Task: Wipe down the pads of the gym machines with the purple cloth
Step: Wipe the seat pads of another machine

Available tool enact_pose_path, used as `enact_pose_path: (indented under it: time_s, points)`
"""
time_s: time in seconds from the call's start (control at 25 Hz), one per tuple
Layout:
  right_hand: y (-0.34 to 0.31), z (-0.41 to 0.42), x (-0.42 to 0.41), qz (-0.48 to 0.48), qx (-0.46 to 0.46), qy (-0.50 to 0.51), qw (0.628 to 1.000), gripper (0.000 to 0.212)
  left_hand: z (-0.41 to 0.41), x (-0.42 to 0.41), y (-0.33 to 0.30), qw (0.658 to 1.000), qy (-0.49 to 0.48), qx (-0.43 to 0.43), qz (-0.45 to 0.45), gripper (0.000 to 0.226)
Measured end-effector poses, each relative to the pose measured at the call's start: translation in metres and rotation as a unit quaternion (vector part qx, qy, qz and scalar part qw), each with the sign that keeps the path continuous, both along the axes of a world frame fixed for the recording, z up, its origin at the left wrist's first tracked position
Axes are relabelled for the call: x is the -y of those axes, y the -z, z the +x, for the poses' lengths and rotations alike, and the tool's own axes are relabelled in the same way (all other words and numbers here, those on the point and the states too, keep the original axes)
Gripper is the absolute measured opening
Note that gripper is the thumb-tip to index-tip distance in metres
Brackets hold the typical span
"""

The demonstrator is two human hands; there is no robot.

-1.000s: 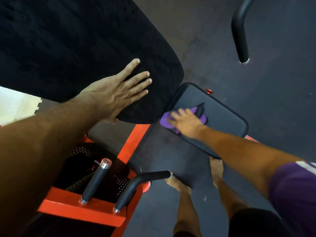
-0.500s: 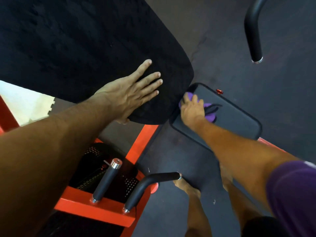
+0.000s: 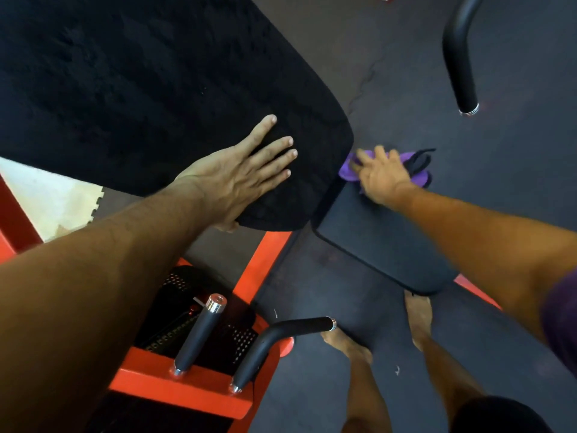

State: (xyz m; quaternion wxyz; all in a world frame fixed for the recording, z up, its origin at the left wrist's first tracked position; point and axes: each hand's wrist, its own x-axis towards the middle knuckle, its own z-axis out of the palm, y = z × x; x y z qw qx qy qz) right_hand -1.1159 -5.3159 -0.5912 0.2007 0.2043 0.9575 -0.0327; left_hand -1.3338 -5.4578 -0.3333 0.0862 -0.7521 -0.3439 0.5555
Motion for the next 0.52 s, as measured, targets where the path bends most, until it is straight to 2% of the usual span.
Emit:
enact_pose_path:
  time_s: [0.08, 0.16, 0.2, 0.28, 0.32, 0.44, 0.52]
  points:
    - [-0.003, -0.013, -0.014, 0.034, 0.014, 0.112, 0.993, 0.059, -0.003, -0.002, 0.000, 1.000, -0.003, -0.005, -0.030, 0.120]
    - [-0.001, -0.022, 0.040, 0.002, 0.015, 0.188, 0.982, 0.054, -0.004, 0.002, 0.003, 0.999, 0.001, -0.003, -0.035, 0.121]
    - [0.001, -0.026, 0.074, -0.022, 0.041, 0.185, 0.982, 0.055, -0.004, 0.002, 0.002, 0.999, 0.003, -0.002, -0.036, 0.121]
    - [0.004, -0.025, 0.128, -0.042, -0.001, 0.159, 0.986, 0.058, -0.007, 0.003, 0.007, 1.000, 0.000, -0.007, -0.021, 0.122]
    - [0.003, -0.021, 0.153, -0.042, 0.011, 0.115, 0.992, 0.057, -0.008, 0.002, 0.007, 1.000, -0.011, 0.002, -0.010, 0.123]
    - [0.001, 0.001, 0.217, -0.098, 0.112, -0.067, 0.987, 0.041, -0.009, 0.004, 0.011, 1.000, -0.015, 0.012, 0.006, 0.124]
    - [0.002, 0.007, 0.219, -0.134, 0.142, -0.069, 0.978, 0.035, -0.010, 0.004, 0.013, 1.000, -0.004, 0.006, 0.003, 0.121]
